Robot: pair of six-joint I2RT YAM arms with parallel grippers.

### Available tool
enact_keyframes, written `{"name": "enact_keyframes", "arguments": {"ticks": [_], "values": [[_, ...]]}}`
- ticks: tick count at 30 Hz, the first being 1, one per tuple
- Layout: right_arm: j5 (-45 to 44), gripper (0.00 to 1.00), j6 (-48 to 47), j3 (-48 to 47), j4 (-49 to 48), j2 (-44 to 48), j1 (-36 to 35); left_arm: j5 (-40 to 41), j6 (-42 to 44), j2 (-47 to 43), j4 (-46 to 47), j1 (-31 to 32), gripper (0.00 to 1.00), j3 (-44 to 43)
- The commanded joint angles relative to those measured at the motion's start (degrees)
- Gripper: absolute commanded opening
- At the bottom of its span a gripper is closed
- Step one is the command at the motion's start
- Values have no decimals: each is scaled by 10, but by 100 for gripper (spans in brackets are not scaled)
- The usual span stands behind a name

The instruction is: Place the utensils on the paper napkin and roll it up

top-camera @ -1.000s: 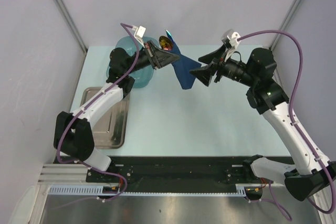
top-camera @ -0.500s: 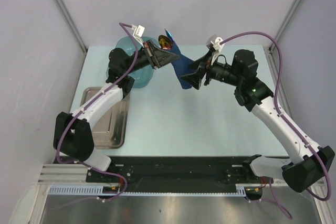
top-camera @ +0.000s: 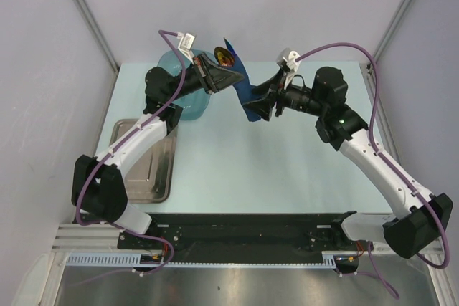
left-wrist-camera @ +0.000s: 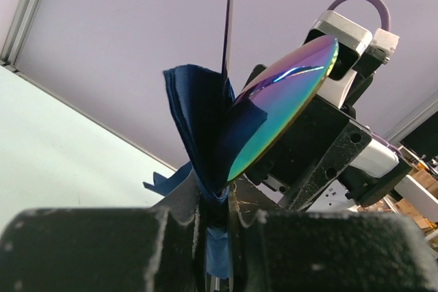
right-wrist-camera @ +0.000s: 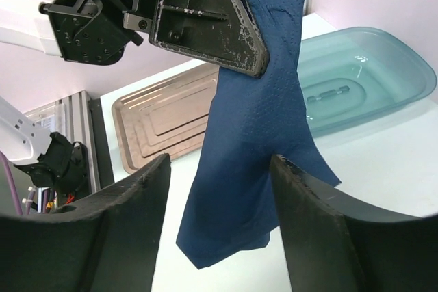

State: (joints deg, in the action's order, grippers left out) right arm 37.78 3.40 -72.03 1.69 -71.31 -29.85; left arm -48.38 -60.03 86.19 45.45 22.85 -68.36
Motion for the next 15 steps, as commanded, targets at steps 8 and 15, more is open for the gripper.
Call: {"name": "enact_keyframes", "arguments": {"ticks": [8,15], "values": [[26,59,6,-7,-39,-14,-3,-8,-25,-27,62,2,0,-8],[20,60,8,-15,-40,-23,-3,-16,-27,-30,74,8,0,-4]]}}
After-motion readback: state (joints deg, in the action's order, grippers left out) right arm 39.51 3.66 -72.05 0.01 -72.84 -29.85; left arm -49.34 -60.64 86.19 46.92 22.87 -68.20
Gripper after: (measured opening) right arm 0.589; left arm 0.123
